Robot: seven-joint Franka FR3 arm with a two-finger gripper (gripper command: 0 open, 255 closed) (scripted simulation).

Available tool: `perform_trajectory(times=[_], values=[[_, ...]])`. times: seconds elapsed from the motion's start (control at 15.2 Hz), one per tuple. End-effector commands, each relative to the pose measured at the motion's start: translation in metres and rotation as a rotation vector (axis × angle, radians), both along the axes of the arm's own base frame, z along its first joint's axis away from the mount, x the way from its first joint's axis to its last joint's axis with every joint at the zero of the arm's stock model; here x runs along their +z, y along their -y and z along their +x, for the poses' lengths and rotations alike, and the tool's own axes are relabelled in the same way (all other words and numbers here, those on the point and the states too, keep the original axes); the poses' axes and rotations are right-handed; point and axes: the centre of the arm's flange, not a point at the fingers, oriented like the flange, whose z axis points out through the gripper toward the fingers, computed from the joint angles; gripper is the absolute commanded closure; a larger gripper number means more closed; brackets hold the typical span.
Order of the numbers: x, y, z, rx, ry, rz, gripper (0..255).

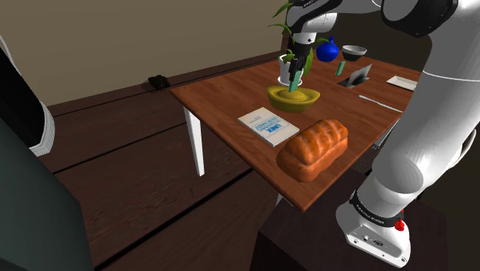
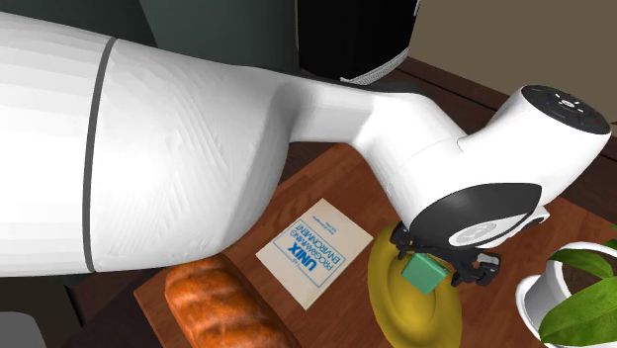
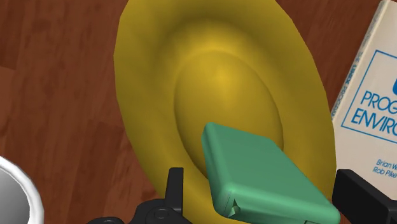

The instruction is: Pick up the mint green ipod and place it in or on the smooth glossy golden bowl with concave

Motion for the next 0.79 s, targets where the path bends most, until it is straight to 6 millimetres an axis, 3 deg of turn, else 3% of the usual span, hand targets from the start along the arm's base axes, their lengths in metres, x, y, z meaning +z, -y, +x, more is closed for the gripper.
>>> perform_trajectory(times=[0.0, 0.26, 0.73], values=[[0.0, 0.0, 0.0, 0.0, 0.0, 0.0, 0], [0.05, 0.001, 0.0, 0.0, 0.0, 0.0, 0], [0.05, 0.001, 0.0, 0.0, 0.0, 0.0, 0]])
